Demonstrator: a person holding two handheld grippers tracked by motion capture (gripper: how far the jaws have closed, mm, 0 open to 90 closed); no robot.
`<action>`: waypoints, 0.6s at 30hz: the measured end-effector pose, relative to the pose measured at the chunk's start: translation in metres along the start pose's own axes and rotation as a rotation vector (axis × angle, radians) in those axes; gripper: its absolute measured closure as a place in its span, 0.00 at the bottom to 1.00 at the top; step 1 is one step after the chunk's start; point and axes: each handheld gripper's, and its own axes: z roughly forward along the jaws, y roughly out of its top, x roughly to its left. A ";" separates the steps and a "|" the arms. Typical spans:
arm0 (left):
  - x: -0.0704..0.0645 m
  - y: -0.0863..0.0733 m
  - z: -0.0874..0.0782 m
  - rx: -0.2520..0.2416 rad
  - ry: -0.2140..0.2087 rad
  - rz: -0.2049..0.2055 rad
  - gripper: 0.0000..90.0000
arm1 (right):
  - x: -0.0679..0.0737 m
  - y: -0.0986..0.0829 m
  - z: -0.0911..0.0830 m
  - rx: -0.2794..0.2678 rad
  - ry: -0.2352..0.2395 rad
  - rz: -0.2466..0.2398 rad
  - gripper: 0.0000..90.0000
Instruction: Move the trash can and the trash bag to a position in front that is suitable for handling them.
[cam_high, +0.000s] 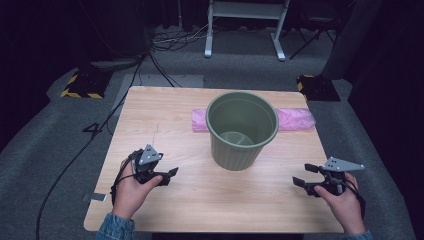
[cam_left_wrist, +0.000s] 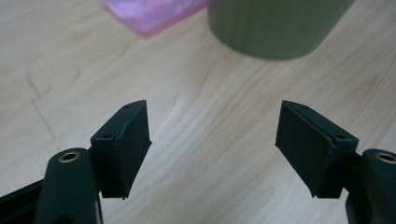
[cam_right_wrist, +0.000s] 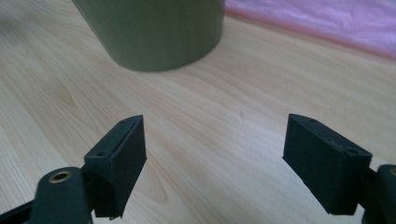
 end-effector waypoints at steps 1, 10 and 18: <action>-0.001 0.007 0.001 -0.015 -0.004 0.000 0.28 | 0.001 0.006 0.000 -0.006 0.002 -0.007 0.24; -0.005 0.069 0.013 -0.130 -0.067 0.033 0.26 | 0.001 0.064 0.005 -0.074 0.023 -0.023 0.26; 0.001 0.112 0.028 -0.179 -0.089 -0.029 0.27 | -0.001 0.120 0.015 -0.147 0.026 -0.030 0.24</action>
